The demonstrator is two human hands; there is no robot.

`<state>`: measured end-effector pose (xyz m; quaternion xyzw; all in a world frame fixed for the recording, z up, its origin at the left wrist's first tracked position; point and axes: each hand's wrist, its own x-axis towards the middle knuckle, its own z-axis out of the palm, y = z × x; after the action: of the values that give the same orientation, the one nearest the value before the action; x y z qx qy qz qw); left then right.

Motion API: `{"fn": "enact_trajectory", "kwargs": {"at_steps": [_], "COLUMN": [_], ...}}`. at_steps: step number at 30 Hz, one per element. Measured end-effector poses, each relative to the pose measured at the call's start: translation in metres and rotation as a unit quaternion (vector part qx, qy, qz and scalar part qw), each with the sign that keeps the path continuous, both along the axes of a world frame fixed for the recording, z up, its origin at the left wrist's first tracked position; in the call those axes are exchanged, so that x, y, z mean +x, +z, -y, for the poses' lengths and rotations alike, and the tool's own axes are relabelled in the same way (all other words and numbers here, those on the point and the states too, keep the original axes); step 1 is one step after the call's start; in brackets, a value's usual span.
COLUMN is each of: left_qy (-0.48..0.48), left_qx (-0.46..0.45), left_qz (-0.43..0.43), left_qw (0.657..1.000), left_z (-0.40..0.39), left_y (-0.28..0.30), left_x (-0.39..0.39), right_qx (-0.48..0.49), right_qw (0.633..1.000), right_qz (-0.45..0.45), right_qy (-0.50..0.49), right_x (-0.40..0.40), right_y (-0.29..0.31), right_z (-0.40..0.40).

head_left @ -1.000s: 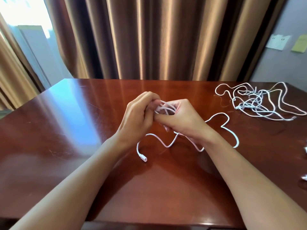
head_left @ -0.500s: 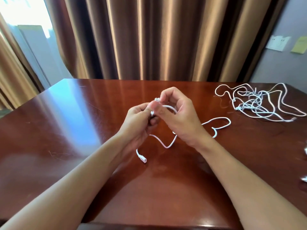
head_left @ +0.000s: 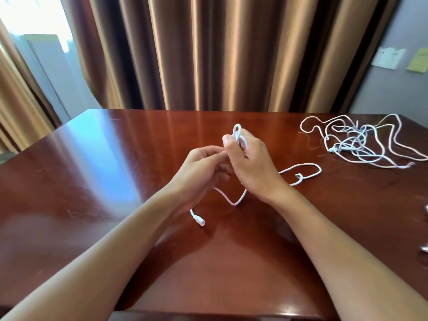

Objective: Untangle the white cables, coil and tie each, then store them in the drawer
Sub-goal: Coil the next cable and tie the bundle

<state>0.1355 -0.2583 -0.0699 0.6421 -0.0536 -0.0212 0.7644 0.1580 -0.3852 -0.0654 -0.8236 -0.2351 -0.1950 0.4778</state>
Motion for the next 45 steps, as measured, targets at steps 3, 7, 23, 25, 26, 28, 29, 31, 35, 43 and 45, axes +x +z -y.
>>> {"fn": "enact_trajectory", "kwargs": {"at_steps": [3, 7, 23, 25, 26, 28, 29, 31, 35, 43, 45], "left_qy": [0.098, 0.077, 0.131, 0.167, 0.180, 0.196, 0.199, 0.195, 0.195, 0.108, 0.076], "left_qx": [0.085, 0.241, 0.276, 0.269, 0.262, 0.226, 0.200, 0.155, 0.165, 0.144, 0.121], "left_qz": [0.138, 0.356, 0.301, 0.271, 0.250, 0.210, 0.189, 0.158, 0.196, 0.202, 0.187], "left_qw": [0.982, 0.900, 0.903, 0.909, 0.914, 0.931, 0.941, 0.956, 0.947, 0.963, 0.972], "left_z": [-0.001, -0.012, -0.023, -0.024, -0.024, -0.022, -0.020, -0.016, -0.013, -0.003, 0.002], "left_y": [0.001, 0.004, -0.004, -0.005, -0.005, -0.005, -0.004, -0.001, 0.000, 0.000, 0.004], "left_x": [0.000, -0.002, 0.010, 0.014, 0.015, 0.015, 0.014, 0.011, 0.008, -0.002, -0.008], "right_qx": [0.018, 0.040, 0.043, 0.037, -0.003, -0.126, -0.182, -0.241, -0.140, 0.073, 0.066], "right_qw": [0.997, 0.973, 0.976, 0.987, 0.996, 0.991, 0.979, 0.961, 0.986, 0.996, 0.994], "right_qz": [-0.061, -0.164, -0.146, -0.100, -0.054, 0.016, 0.020, -0.026, -0.086, 0.052, 0.092], "right_qy": [0.047, 0.156, 0.158, 0.120, 0.072, -0.045, -0.094, -0.133, -0.031, 0.004, -0.007], "right_x": [0.002, -0.008, -0.005, -0.006, -0.006, -0.009, -0.012, -0.016, -0.014, -0.022, -0.023], "right_y": [0.001, 0.002, 0.006, 0.006, 0.006, 0.005, 0.006, 0.009, 0.005, 0.004, 0.003], "right_z": [0.003, 0.000, 0.008, 0.008, 0.008, 0.006, 0.005, 0.003, 0.000, -0.011, -0.013]}}
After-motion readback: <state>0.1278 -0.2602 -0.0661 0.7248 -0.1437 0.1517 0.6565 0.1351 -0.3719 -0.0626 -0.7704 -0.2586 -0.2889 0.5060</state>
